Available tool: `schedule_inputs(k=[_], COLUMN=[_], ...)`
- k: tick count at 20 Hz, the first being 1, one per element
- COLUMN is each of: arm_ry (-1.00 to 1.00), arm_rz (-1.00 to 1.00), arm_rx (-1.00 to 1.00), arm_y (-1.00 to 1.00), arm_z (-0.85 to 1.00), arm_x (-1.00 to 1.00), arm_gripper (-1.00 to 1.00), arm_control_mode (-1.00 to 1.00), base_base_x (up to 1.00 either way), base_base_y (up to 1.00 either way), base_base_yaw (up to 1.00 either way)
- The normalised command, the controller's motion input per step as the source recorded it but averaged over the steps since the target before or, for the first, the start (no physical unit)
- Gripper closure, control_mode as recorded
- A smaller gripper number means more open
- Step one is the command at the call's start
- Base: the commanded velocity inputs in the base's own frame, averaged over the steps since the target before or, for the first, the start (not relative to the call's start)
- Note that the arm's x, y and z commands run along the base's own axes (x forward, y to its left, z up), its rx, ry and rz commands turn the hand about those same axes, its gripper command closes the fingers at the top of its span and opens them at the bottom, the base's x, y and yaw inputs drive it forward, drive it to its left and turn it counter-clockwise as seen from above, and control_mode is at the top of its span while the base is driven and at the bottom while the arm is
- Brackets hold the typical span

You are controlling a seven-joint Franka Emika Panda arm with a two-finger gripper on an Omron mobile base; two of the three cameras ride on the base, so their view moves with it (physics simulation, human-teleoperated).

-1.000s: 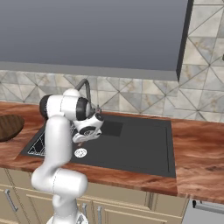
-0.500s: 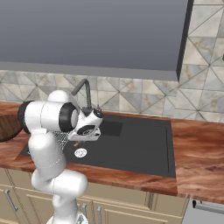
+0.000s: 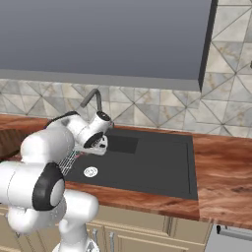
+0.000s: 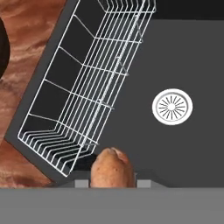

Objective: Pick the mushroom from the sink and place it in the bowl. Then pick the bowl and place it in the microwave. Then close the microwave door and press the start button.

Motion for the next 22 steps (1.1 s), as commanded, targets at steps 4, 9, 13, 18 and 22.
schedule_inputs(k=[4,9,13,18,22], arm_ry=[-0.06,-0.18,-0.2,-0.1,0.0], arm_rz=[-0.09,-0.07,-0.06,-0.06,-0.08], arm_rx=[0.0,-0.01,-0.08,-0.14,-0.14], arm_y=[0.05,0.59,1.0,1.0,1.0], arm_z=[0.84,0.68,0.66,0.68,0.69], arm_x=[-1.0,-0.99,-0.81,-0.46,-0.04], arm_gripper=[1.0,1.0,1.0,1.0,1.0], arm_control_mode=[-1.0,-1.0,-1.0,-1.0,-1.0], base_base_x=[0.0,0.0,0.0,0.0,0.0], base_base_y=[0.0,0.0,0.0,0.0,0.0], base_base_yaw=[0.0,0.0,0.0,0.0,0.0])
